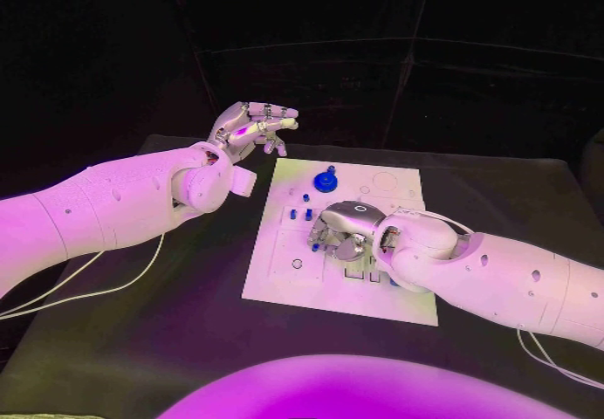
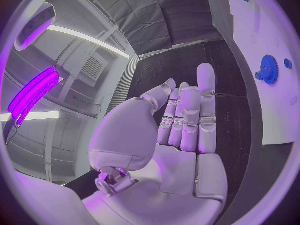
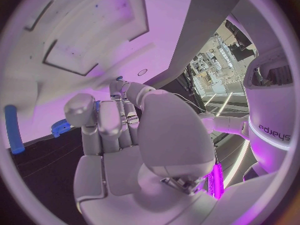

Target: Assemble the parts on the task board

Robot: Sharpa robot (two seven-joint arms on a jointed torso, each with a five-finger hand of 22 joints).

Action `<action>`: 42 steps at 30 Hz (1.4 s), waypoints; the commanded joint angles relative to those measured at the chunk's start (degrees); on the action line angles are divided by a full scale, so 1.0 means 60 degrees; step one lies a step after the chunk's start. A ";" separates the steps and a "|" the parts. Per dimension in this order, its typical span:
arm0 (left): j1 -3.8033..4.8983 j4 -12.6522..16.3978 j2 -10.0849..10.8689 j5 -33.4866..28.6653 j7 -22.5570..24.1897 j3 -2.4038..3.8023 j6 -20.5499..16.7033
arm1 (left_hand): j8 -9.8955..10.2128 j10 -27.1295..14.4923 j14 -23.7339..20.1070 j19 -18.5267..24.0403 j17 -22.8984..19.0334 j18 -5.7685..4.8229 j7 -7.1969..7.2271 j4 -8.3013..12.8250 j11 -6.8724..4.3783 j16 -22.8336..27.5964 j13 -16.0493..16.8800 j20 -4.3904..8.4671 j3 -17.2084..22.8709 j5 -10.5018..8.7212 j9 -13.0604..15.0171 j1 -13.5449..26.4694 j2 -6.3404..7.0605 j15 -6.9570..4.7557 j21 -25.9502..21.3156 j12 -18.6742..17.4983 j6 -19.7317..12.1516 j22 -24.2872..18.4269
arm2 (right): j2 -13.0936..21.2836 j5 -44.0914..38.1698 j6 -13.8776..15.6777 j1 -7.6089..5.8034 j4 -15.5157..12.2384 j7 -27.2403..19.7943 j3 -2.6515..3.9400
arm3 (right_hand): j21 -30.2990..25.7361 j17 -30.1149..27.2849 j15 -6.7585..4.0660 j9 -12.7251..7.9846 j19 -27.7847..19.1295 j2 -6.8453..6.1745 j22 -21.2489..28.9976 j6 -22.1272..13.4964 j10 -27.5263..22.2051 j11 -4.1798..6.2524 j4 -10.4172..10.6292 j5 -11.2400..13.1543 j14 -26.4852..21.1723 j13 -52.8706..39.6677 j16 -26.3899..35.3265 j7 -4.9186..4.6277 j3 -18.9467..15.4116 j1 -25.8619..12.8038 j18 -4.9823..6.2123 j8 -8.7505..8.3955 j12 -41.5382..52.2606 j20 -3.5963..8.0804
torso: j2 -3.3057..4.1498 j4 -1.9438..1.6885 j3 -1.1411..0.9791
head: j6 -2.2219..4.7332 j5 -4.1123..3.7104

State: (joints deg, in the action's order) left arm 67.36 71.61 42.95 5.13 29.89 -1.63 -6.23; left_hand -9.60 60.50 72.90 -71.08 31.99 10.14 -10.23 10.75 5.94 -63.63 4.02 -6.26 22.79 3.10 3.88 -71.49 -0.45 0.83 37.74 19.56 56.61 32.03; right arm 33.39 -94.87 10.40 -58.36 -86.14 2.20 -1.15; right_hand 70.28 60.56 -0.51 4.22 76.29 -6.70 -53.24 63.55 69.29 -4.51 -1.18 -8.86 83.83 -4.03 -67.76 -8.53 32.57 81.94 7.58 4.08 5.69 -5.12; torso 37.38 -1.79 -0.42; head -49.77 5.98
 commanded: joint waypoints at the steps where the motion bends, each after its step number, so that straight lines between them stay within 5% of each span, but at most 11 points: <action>1: 0.0015 0.0013 0.0005 -0.0028 0.0027 0.0006 0.0126 | 0.0013 -0.0046 -0.0083 0.0060 -0.0012 0.0056 -0.0033 0.0065 -0.0010 0.0039 -0.0016 -0.0005 0.0008 -0.0011 -0.0011 -0.0131 0.0002 -0.0015 -0.0034 0.0042 -0.0042 -0.0016 | 0.0004 -0.0071 -0.0183 -0.0009 0.0019 0.0035 -0.0016 | 0.0056 0.0006 -0.0004 0.0012 0.0003 -0.0005 0.0007 -0.0047 -0.0081 -0.0029 -0.0018 0.0047 0.0270 0.0016 -0.0058 -0.0051 -0.0051 -0.0133 -0.0137 -0.0034 -0.0050 -0.0022 | 0.0004 0.0001 -0.0004 | -0.0006 -0.0001; 7: 0.0015 0.0009 0.0004 -0.0028 0.0020 0.0006 0.0130 | 0.0013 -0.0046 -0.0083 0.0060 -0.0012 0.0056 -0.0033 0.0065 -0.0010 0.0039 -0.0016 -0.0005 0.0008 -0.0011 -0.0011 -0.0131 0.0002 -0.0015 -0.0034 0.0042 -0.0042 -0.0016 | -0.0013 -0.0072 -0.0226 -0.0009 0.0040 0.0053 -0.0023 | 0.0019 0.0027 0.0040 -0.0019 -0.0046 -0.0024 0.0071 -0.0212 -0.0271 -0.0084 -0.0040 0.0055 0.0264 0.0041 -0.0093 -0.0105 -0.0083 -0.0228 -0.0128 -0.0081 -0.0157 -0.0043 | -0.0001 0.0001 -0.0002 | -0.0006 -0.0010; 10: 0.0015 0.0008 0.0002 -0.0028 0.0013 0.0006 0.0138 | 0.0013 -0.0046 -0.0083 0.0060 -0.0012 0.0056 -0.0033 0.0065 -0.0010 0.0039 -0.0016 -0.0005 0.0008 -0.0011 -0.0011 -0.0131 0.0002 -0.0015 -0.0034 0.0042 -0.0042 -0.0016 | -0.0024 -0.0072 -0.0250 -0.0009 0.0060 0.0072 -0.0029 | -0.0161 -0.0117 0.0195 -0.0113 -0.0211 -0.0148 0.0365 -0.0927 -0.0875 -0.0268 -0.0059 0.0032 0.0213 0.0082 -0.0009 -0.0293 -0.0104 -0.0401 -0.0085 -0.0120 -0.0359 -0.0142 | -0.0002 0.0000 0.0001 | -0.0006 -0.0012; 14: 0.0015 0.0005 0.0003 -0.0028 0.0001 0.0006 0.0147 | 0.0007 -0.0051 -0.0101 0.0061 -0.0049 0.0056 -0.0035 0.0092 -0.0008 0.0052 -0.0016 -0.0006 0.0031 -0.0011 -0.0010 -0.0146 -0.0005 -0.0014 -0.0044 0.0058 -0.0041 -0.0024 | -0.0011 -0.0071 -0.0137 -0.0009 0.0069 0.0107 -0.0038 | -0.0540 -0.0543 0.0271 -0.0094 -0.0510 -0.0233 0.0983 -0.1592 -0.1684 -0.0380 -0.0153 0.0035 0.0057 0.0083 0.0304 -0.0294 -0.0135 -0.0484 0.0034 -0.0101 -0.0340 -0.0248 | -0.0008 0.0000 0.0001 | -0.0006 -0.0023; 21: 0.0015 -0.0008 0.0010 -0.0028 -0.0014 0.0005 0.0152 | 0.0007 -0.0051 -0.0101 0.0061 -0.0049 0.0056 -0.0035 0.0092 -0.0008 0.0052 -0.0016 -0.0006 0.0031 -0.0011 -0.0010 -0.0146 -0.0005 -0.0014 -0.0044 0.0058 -0.0041 -0.0024 | 0.0312 0.0033 0.0707 -0.0009 -0.0247 0.0065 -0.0042 | -0.0632 -0.0600 0.0283 -0.0074 -0.0554 -0.0229 0.1117 -0.1792 -0.1918 -0.0402 -0.0249 -0.0057 0.0035 0.0067 0.0322 -0.0311 -0.0173 -0.0474 0.0057 -0.0081 -0.0275 -0.0274 | -0.0013 0.0013 -0.0010 | 0.0030 -0.0034; 30: 0.0015 -0.0035 0.0012 -0.0028 -0.0026 0.0005 0.0157 | 0.0005 -0.0052 -0.0105 0.0061 -0.0054 0.0056 -0.0035 0.0098 -0.0009 0.0053 -0.0016 -0.0006 0.0042 -0.0010 -0.0009 -0.0153 -0.0015 -0.0014 -0.0047 0.0063 -0.0039 -0.0026 | 0.1189 0.0183 0.1691 -0.0060 -0.1095 0.0051 -0.0023 | -0.0612 -0.0630 0.0277 -0.0034 -0.0499 -0.0216 0.1084 -0.1665 -0.1748 -0.0388 -0.0279 -0.0123 0.0057 0.0037 0.0306 -0.0322 -0.0214 -0.0534 0.0051 -0.0022 -0.0079 -0.0273 | -0.0028 0.0011 -0.0001 | 0.0127 -0.0207; 34: 0.0014 -0.0042 0.0010 -0.0028 -0.0031 0.0004 0.0170 | 0.0005 -0.0052 -0.0105 0.0061 -0.0054 0.0056 -0.0035 0.0098 -0.0009 0.0053 -0.0016 -0.0006 0.0042 -0.0010 -0.0009 -0.0153 -0.0015 -0.0014 -0.0047 0.0063 -0.0039 -0.0026 | 0.1683 0.0424 0.1874 -0.0257 -0.1460 0.0161 0.0003 | -0.0626 -0.0664 0.0275 -0.0018 -0.0491 -0.0241 0.1105 -0.1577 -0.1735 -0.0385 -0.0255 -0.0102 0.0054 0.0044 0.0318 -0.0317 -0.0274 -0.0619 0.0052 0.0004 -0.0027 -0.0271 | -0.0016 0.0016 -0.0012 | 0.0260 -0.0320; 42: 0.0013 -0.0042 0.0001 -0.0028 -0.0042 0.0003 0.0200 | 0.0000 -0.0050 -0.0112 0.0062 -0.0072 0.0057 -0.0034 0.0106 -0.0010 0.0060 -0.0015 -0.0006 0.0056 -0.0010 -0.0007 -0.0162 -0.0029 -0.0015 -0.0050 0.0071 -0.0034 -0.0029 | 0.2590 0.0517 0.0875 -0.0937 -0.1610 0.0987 0.0069 | -0.1216 -0.1355 0.0297 -0.0062 -0.0761 -0.0471 0.1923 -0.2379 -0.2690 -0.0359 0.0014 -0.0004 -0.0133 0.0035 0.0829 0.0018 -0.1532 -0.1088 0.0176 -0.0068 -0.0057 -0.0281 | -0.0010 0.0003 0.0004 | 0.0452 -0.0556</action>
State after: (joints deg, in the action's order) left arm 67.35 71.33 42.99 5.12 29.54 -1.64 -5.89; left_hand -9.60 60.50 72.69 -71.08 31.61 10.14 -10.23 11.00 5.94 -63.63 4.02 -6.26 23.03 3.10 3.88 -72.02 -0.50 0.62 37.73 19.79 56.61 31.95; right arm 48.39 -92.47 17.99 -63.60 -95.82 4.89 -0.72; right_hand 63.32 52.70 1.02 3.79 71.97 -9.68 -42.03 49.67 53.77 -6.64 -1.24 -8.75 83.30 -3.73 -63.05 -8.58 24.37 75.89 7.57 3.61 5.31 -6.74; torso 37.24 -1.67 -0.44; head -47.33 2.98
